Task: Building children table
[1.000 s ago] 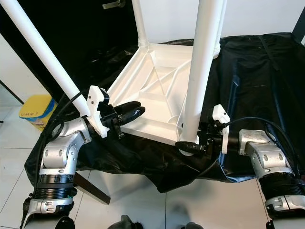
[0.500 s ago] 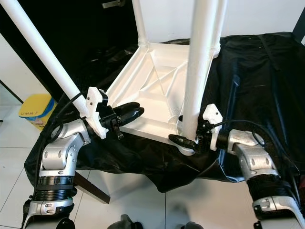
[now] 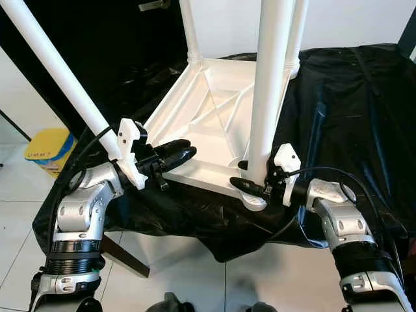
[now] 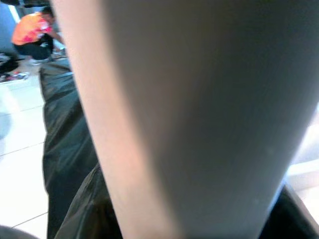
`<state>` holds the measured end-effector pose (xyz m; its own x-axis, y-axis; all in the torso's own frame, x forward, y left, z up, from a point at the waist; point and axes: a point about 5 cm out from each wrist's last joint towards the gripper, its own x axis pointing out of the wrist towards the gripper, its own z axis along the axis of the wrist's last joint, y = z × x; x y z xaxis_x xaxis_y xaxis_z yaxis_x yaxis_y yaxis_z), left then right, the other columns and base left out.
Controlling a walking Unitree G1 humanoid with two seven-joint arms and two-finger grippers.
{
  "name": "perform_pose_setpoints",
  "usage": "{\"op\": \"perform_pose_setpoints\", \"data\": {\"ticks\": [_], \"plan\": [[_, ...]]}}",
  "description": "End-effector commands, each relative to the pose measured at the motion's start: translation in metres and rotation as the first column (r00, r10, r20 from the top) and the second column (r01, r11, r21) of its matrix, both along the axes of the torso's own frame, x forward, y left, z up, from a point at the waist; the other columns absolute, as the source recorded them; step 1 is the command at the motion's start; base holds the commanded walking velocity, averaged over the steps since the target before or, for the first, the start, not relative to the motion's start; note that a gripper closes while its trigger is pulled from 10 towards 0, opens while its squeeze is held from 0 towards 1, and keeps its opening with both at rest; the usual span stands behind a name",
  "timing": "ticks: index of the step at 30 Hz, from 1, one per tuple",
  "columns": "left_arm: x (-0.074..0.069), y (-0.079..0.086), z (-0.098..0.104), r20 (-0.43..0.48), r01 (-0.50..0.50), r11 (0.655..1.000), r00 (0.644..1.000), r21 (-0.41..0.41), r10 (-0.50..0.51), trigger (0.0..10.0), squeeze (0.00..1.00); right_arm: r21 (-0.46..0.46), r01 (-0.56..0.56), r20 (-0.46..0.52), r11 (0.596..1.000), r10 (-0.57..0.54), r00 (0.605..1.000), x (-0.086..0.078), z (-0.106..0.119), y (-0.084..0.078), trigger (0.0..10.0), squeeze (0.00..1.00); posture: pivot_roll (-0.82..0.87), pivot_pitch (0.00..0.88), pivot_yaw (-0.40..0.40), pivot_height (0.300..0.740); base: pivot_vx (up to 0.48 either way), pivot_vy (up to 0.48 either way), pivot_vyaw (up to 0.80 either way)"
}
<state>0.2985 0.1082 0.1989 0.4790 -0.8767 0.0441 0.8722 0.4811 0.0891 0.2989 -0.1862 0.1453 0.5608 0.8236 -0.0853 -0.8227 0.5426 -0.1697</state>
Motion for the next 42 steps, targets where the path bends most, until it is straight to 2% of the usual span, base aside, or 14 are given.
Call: {"op": "perform_pose_setpoints", "data": {"ticks": [1, 6, 9, 18, 22, 23, 26, 29, 30, 31, 32, 34, 35, 42], "plan": [[0.008, 0.009, -0.002, -0.010, -0.250, 0.968, 0.968, -0.014, 0.250, 10.0, 0.00, 0.023, 0.078, -0.031, 0.997, -0.077, 0.997, 0.001, -0.006, -0.001, 10.0, 0.00, -0.13, 0.045, 0.080, 0.740, 0.000, 0.000, 0.00], [0.010, 0.008, -0.002, -0.007, -0.252, 0.968, 0.968, -0.017, 0.252, 10.0, 0.00, 0.060, 0.177, -0.019, 0.982, -0.176, 0.984, 0.003, -0.007, 0.000, 10.0, 0.00, -0.13, 0.033, 0.070, 0.740, 0.000, 0.000, 0.00], [0.012, 0.006, -0.001, -0.004, -0.251, 0.968, 0.968, -0.024, 0.251, 10.0, 0.00, 0.108, 0.353, -0.011, 0.929, -0.354, 0.935, 0.003, -0.006, 0.002, 10.0, 0.00, -0.14, 0.018, 0.058, 0.740, 0.000, 0.000, 0.00], [0.013, 0.003, -0.003, -0.008, -0.256, 0.966, 0.967, -0.031, 0.256, 10.0, 0.00, 0.158, 0.511, -0.021, 0.845, -0.515, 0.857, -0.004, -0.012, 0.009, 10.0, 0.00, -0.15, 0.000, 0.053, 0.740, 0.000, 0.000, 0.00], [0.016, -0.002, -0.002, 0.000, -0.279, 0.959, 0.960, -0.049, 0.280, 10.0, 0.00, 0.161, 0.652, -0.004, 0.741, -0.660, 0.751, -0.011, -0.019, 0.017, 10.0, 0.00, -0.15, 0.000, 0.046, 0.740, 0.000, 0.000, 0.00], [0.016, -0.002, -0.002, 0.000, -0.279, 0.959, 0.960, -0.049, 0.280, 10.0, 0.00, 0.161, 0.652, -0.004, 0.741, -0.660, 0.751, -0.011, -0.019, 0.017, 10.0, 0.00, -0.15, 0.000, 0.046, 0.740, 0.000, 0.000, 0.00], [0.016, -0.008, -0.013, -0.029, -0.292, 0.956, 0.956, -0.018, 0.291, 10.0, 0.00, 0.117, 0.817, -0.076, 0.565, -0.815, 0.575, -0.016, -0.038, 0.018, 10.0, 0.00, -0.15, 0.000, 0.043, 0.740, 0.000, 0.000, 0.00], [0.016, -0.008, -0.013, -0.029, -0.292, 0.956, 0.956, -0.018, 0.291, 10.0, 0.00, 0.117, 0.817, -0.076, 0.565, -0.815, 0.575, -0.016, -0.038, 0.018, 10.0, 0.00, -0.15, 0.000, 0.043, 0.740, 0.000, 0.000, 0.00], [0.015, -0.011, -0.016, -0.039, -0.290, 0.957, 0.956, -0.011, 0.289, 10.0, 0.00, 0.107, 0.849, -0.095, 0.517, -0.845, 0.526, -0.017, -0.041, 0.019, 10.0, 0.00, -0.15, 0.000, 0.041, 0.740, 0.000, 0.000, 0.00], [0.015, -0.011, -0.016, -0.039, -0.290, 0.957, 0.956, -0.011, 0.289, 10.0, 0.00, 0.107, 0.849, -0.095, 0.517, -0.845, 0.526, -0.017, -0.041, 0.019, 10.0, 0.00, -0.15, 0.000, 0.041, 0.740, 0.000, 0.000, 0.00], [0.015, -0.012, -0.019, -0.069, -0.290, 0.957, 0.955, -0.006, 0.289, 10.0, 0.00, 0.105, 0.878, -0.114, 0.467, -0.872, 0.477, -0.019, -0.044, 0.023, 10.0, 0.00, -0.16, 0.000, 0.041, 0.740, 0.000, 0.000, 0.00], [0.015, -0.012, -0.019, -0.069, -0.290, 0.957, 0.955, -0.006, 0.289, 10.0, 0.00, 0.105, 0.878, -0.114, 0.467, -0.872, 0.477, -0.019, -0.044, 0.023, 10.0, 0.00, -0.16, 0.000, 0.041, 0.740, 0.000, 0.000, 0.00], [0.015, -0.012, -0.022, -0.078, -0.293, 0.956, 0.953, 0.005, 0.292, 10.0, 0.00, 0.111, 0.899, -0.140, 0.423, -0.889, 0.435, -0.021, -0.045, 0.026, 10.0, 0.00, -0.16, 0.000, 0.042, 0.740, 0.000, 0.000, 0.00], [0.014, -0.014, -0.026, -0.108, -0.301, 0.954, 0.948, -0.004, 0.299, 10.0, 0.00, 0.115, 0.912, -0.148, 0.395, -0.901, 0.408, -0.029, -0.045, 0.036, 10.0, 0.00, -0.16, 0.000, 0.047, 0.740, 0.000, 0.000, 0.00]]}}
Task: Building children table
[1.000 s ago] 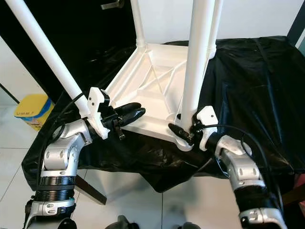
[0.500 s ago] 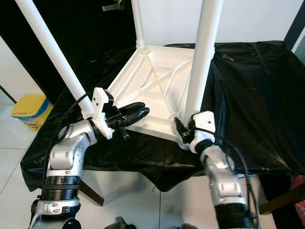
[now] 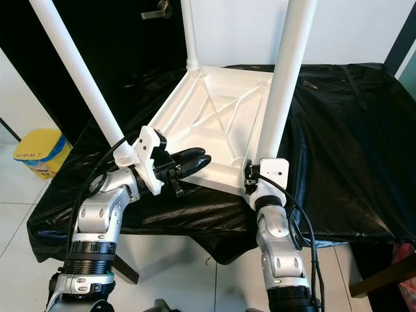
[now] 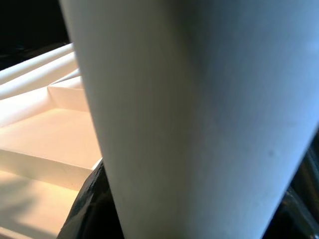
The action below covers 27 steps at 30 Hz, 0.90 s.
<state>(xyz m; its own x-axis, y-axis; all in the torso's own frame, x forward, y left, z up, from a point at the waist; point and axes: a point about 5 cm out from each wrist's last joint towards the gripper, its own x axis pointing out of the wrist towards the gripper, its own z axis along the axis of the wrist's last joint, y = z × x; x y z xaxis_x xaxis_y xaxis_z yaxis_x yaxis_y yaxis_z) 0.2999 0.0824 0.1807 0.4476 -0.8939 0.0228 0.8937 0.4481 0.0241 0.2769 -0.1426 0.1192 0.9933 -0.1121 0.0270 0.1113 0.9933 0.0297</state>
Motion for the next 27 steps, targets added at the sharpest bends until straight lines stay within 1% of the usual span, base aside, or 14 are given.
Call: {"op": "perform_pose_setpoints", "data": {"ticks": [1, 2, 3, 6, 7, 9, 16, 17, 18, 20, 23, 24, 25, 27], "plan": [[0.014, 0.011, -0.008, -0.057, -0.346, 0.938, 0.937, 0.010, 0.346, 10.0, 0.00, -0.015, 0.047, -0.081, 0.999, -0.048, 0.996, -0.007, -0.017, -0.008, 10.0, 0.00, -0.17, 0.000, 0.048, 0.740, 0.000, 0.000, 0.00], [0.016, 0.011, -0.010, -0.082, -0.353, 0.936, 0.932, 0.013, 0.353, 10.0, 0.00, -0.012, 0.056, -0.062, 0.998, -0.057, 0.996, -0.007, -0.015, -0.009, 10.0, 0.00, -0.16, 0.000, 0.049, 0.740, 0.000, 0.000, 0.00], [0.017, 0.010, -0.011, -0.097, -0.358, 0.934, 0.929, 0.017, 0.358, 10.0, 0.00, -0.006, 0.053, -0.044, 0.999, -0.053, 0.998, -0.007, -0.013, -0.009, 10.0, 0.60, -0.17, 0.000, 0.050, 0.740, 0.000, 0.000, 0.00], [0.018, 0.010, -0.011, -0.101, -0.363, 0.931, 0.926, 0.023, 0.364, 10.0, 0.00, -0.011, 0.056, -0.034, 0.998, -0.056, 0.998, -0.007, -0.012, -0.009, 10.0, 0.60, -0.17, 0.000, 0.051, 0.740, 0.000, 0.000, 0.00], [0.019, 0.009, -0.011, -0.087, -0.372, 0.928, 0.924, 0.022, 0.372, 10.0, 0.00, -0.004, 0.055, -0.023, 0.998, -0.055, 0.998, -0.007, -0.011, -0.008, 10.0, 1.00, -0.17, 0.000, 0.049, 0.740, 0.000, 0.000, 0.00], [0.022, 0.009, -0.012, -0.072, -0.417, 0.908, 0.906, 0.037, 0.418, 10.0, 0.00, -0.007, 0.059, -0.004, 0.998, -0.059, 0.998, -0.007, -0.007, -0.008, 10.0, 1.00, -0.17, 0.002, 0.053, 0.740, 0.000, 0.000, 0.00], [0.023, 0.009, -0.013, -0.071, -0.449, 0.893, 0.890, 0.031, 0.450, 10.0, 0.00, -0.002, 0.051, 0.017, 0.999, -0.051, 0.999, -0.007, -0.004, -0.008, 10.0, 1.00, -0.18, 0.010, 0.057, 0.740, 0.000, 0.000, 0.00], [0.024, 0.008, -0.011, -0.066, -0.450, 0.893, 0.891, -0.005, 0.449, 10.0, 0.00, 0.008, 0.037, 0.035, 0.999, -0.037, 0.999, -0.006, -0.001, -0.008, 10.0, 1.00, -0.19, 0.011, 0.060, 0.740, 0.000, 0.000, 0.00], [0.024, 0.008, -0.011, -0.066, -0.450, 0.893, 0.891, -0.005, 0.449, 10.0, 0.00, 0.008, 0.037, 0.035, 0.999, -0.037, 0.999, -0.006, -0.001, -0.008, 10.0, 1.00, -0.19, 0.011, 0.060, 0.740, 0.000, 0.000, 0.00], [0.025, 0.006, -0.009, -0.107, -0.466, 0.883, 0.882, -0.055, 0.459, 10.0, 0.00, 0.010, -0.024, 0.092, 1.000, 0.023, 0.995, -0.005, 0.008, -0.013, 10.0, 1.00, -0.21, 0.010, 0.068, 0.740, 0.000, 0.000, 0.00], [0.025, 0.005, -0.009, -0.116, -0.466, 0.883, 0.882, -0.063, 0.457, 10.0, 0.00, 0.005, -0.053, 0.114, 0.999, 0.052, 0.992, -0.005, 0.011, -0.016, 10.0, 1.00, -0.21, 0.011, 0.070, 0.740, 0.000, 0.000, 0.00], [0.025, 0.004, -0.009, -0.116, -0.461, 0.886, 0.884, -0.051, 0.453, 10.0, 0.00, -0.007, -0.091, 0.127, 0.996, 0.091, 0.988, -0.005, 0.013, -0.019, 10.0, 0.69, -0.21, 0.011, 0.074, 0.740, 0.000, 0.000, 0.00], [0.024, 0.004, -0.009, -0.100, -0.445, 0.895, 0.893, -0.045, 0.439, 10.0, 0.00, -0.012, -0.120, 0.136, 0.993, 0.120, 0.983, -0.004, 0.015, -0.023, 10.0, 0.00, -0.20, 0.012, 0.076, 0.740, 0.000, 0.000, 0.00], [0.024, 0.004, -0.009, -0.080, -0.437, 0.899, 0.898, -0.030, 0.434, 10.0, 0.00, -0.025, -0.139, 0.138, 0.990, 0.141, 0.980, -0.002, 0.016, -0.027, 10.0, 0.00, -0.21, 0.011, 0.078, 0.740, 0.000, 0.000, 0.00]]}}
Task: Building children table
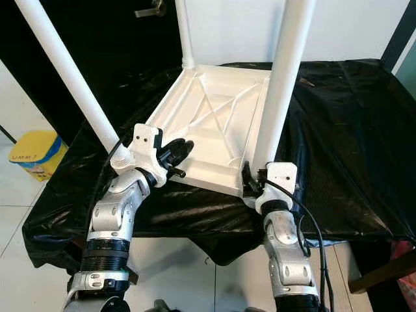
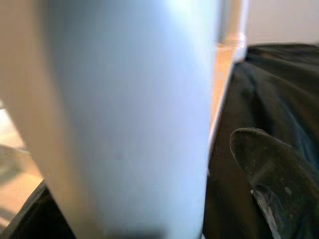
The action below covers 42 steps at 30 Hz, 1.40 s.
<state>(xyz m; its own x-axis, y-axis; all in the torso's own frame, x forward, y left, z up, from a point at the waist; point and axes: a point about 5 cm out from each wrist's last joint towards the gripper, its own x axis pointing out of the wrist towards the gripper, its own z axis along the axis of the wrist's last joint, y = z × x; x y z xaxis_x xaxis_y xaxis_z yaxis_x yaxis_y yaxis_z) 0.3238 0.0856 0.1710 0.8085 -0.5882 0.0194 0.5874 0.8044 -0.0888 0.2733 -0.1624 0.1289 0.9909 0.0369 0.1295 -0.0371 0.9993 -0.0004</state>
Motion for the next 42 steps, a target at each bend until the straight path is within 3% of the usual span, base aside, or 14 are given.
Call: {"op": "perform_pose_setpoints", "data": {"ticks": [1, 5, 11, 13, 14, 15, 18, 20, 25, 29, 37, 42], "plan": [[-0.001, 0.000, 0.001, 0.036, 0.032, 0.998, 0.999, 0.046, -0.033, 10.0, 0.00, 0.020, -0.032, 0.040, 0.999, 0.032, 0.999, 0.002, 0.007, -0.010, 10.0, 0.00, -0.20, 0.012, 0.080, 0.740, 0.000, 0.000, 0.00], [-0.005, 0.000, 0.001, 0.068, 0.046, 0.995, 0.996, 0.083, -0.051, 10.0, 0.00, 0.011, -0.098, 0.040, 0.995, 0.098, 0.994, 0.004, 0.008, -0.010, 10.0, 0.00, -0.20, 0.011, 0.082, 0.740, 0.000, 0.000, 0.00], [-0.018, -0.003, -0.002, 0.085, 0.168, 0.980, 0.980, 0.103, -0.177, 10.0, 0.00, 0.005, -0.203, 0.054, 0.979, 0.203, 0.978, 0.007, 0.012, -0.011, 10.0, 0.00, -0.19, 0.014, 0.082, 0.740, 0.000, 0.000, 0.00], [-0.032, -0.006, -0.003, 0.111, 0.301, 0.948, 0.944, 0.104, -0.312, 10.0, 0.00, -0.033, -0.279, 0.055, 0.960, 0.280, 0.958, 0.009, 0.015, -0.012, 10.0, 0.00, -0.18, 0.016, 0.079, 0.740, 0.000, 0.000, 0.00], [-0.032, -0.006, -0.003, 0.111, 0.301, 0.948, 0.944, 0.104, -0.312, 10.0, 0.00, -0.033, -0.279, 0.055, 0.960, 0.280, 0.958, 0.009, 0.015, -0.012, 10.0, 0.00, -0.18, 0.016, 0.079, 0.740, 0.000, 0.000, 0.00], [-0.043, -0.008, -0.001, 0.130, 0.390, 0.915, 0.907, 0.104, -0.402, 10.0, 0.00, -0.061, -0.352, 0.041, 0.934, 0.355, 0.934, 0.012, 0.017, -0.014, 10.0, 0.00, -0.18, 0.018, 0.071, 0.740, 0.000, 0.000, 0.00], [-0.047, -0.009, 0.001, 0.136, 0.424, 0.899, 0.890, 0.106, -0.436, 10.0, 0.00, -0.069, -0.392, 0.028, 0.918, 0.394, 0.919, 0.013, 0.018, -0.014, 10.0, 0.00, -0.18, 0.018, 0.069, 0.740, 0.000, 0.000, 0.00], [-0.055, -0.010, 0.003, 0.142, 0.484, 0.868, 0.856, 0.115, -0.496, 10.0, 0.00, -0.089, -0.452, 0.011, 0.888, 0.454, 0.891, 0.016, 0.020, -0.014, 10.0, 0.00, -0.17, 0.021, 0.065, 0.740, 0.000, 0.000, 0.00], [-0.058, -0.010, 0.002, 0.125, 0.519, 0.843, 0.835, 0.140, -0.535, 10.0, 0.00, -0.122, -0.513, -0.022, 0.849, 0.515, 0.857, 0.022, 0.022, -0.015, 10.0, 0.00, -0.15, 0.014, 0.050, 0.740, 0.000, 0.000, 0.00], [-0.056, -0.007, 0.001, 0.118, 0.510, 0.849, 0.843, 0.141, -0.525, 10.0, 0.00, -0.132, -0.542, -0.038, 0.830, 0.542, 0.840, 0.024, 0.022, -0.014, 10.0, 0.00, -0.15, 0.012, 0.051, 0.740, 0.000, 0.000, 0.00], [-0.058, -0.005, 0.003, 0.116, 0.503, 0.856, 0.849, 0.118, -0.515, 10.0, 0.00, -0.124, -0.558, -0.038, 0.821, 0.558, 0.829, 0.025, 0.020, -0.016, 10.0, 0.00, -0.14, 0.010, 0.054, 0.740, 0.000, 0.000, 0.00], [-0.061, -0.008, 0.003, 0.101, 0.528, 0.843, 0.838, 0.101, -0.536, 10.0, 0.00, -0.122, -0.567, -0.037, 0.815, 0.567, 0.823, 0.027, 0.020, -0.016, 10.0, 0.00, -0.14, 0.011, 0.055, 0.740, 0.000, 0.000, 0.00]]}}
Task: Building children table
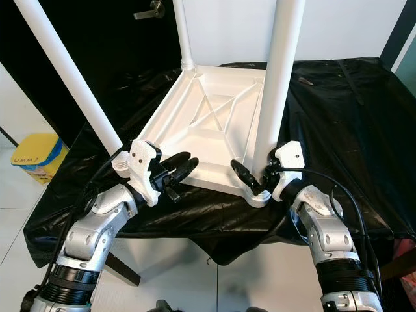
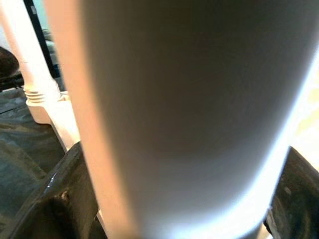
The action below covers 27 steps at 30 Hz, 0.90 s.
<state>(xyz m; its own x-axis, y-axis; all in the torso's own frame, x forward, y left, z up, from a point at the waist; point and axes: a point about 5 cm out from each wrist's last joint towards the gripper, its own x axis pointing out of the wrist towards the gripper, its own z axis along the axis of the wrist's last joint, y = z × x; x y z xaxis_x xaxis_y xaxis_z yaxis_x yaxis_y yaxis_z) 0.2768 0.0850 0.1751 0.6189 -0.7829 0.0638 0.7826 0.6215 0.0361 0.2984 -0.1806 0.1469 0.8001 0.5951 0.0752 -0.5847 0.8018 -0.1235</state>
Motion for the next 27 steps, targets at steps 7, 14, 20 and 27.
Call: {"op": "perform_pose_setpoints", "data": {"ticks": [7, 14, 20, 27], "plan": [[-0.015, -0.010, -0.001, -0.035, 0.288, 0.957, 0.957, -0.024, -0.289, 10.0, 0.00, -0.001, -0.024, 0.010, 1.000, 0.024, 1.000, 0.002, 0.002, 0.001, 10.0, 0.00, -0.15, 0.014, 0.059, 0.740, 0.000, 0.000, 0.00], [-0.020, -0.012, -0.004, -0.052, 0.338, 0.941, 0.940, -0.004, -0.338, 10.0, 0.00, -0.004, -0.027, 0.009, 1.000, 0.027, 1.000, 0.001, 0.001, 0.000, 10.0, 0.00, -0.15, 0.018, 0.060, 0.740, 0.000, 0.000, 0.00], [-0.033, -0.014, -0.011, -0.100, 0.435, 0.900, 0.898, 0.040, -0.430, 10.0, 0.00, -0.010, -0.028, 0.007, 1.000, 0.028, 1.000, 0.001, 0.000, -0.001, 10.0, 0.00, -0.15, 0.020, 0.062, 0.740, 0.000, 0.000, 0.00], [-0.043, -0.016, -0.014, -0.143, 0.510, 0.859, 0.854, 0.046, -0.500, 10.0, 0.00, -0.011, -0.026, 0.006, 1.000, 0.026, 1.000, 0.001, -0.001, -0.001, 10.0, 0.00, -0.16, 0.019, 0.068, 0.740, 0.000, 0.000, 0.00]]}}
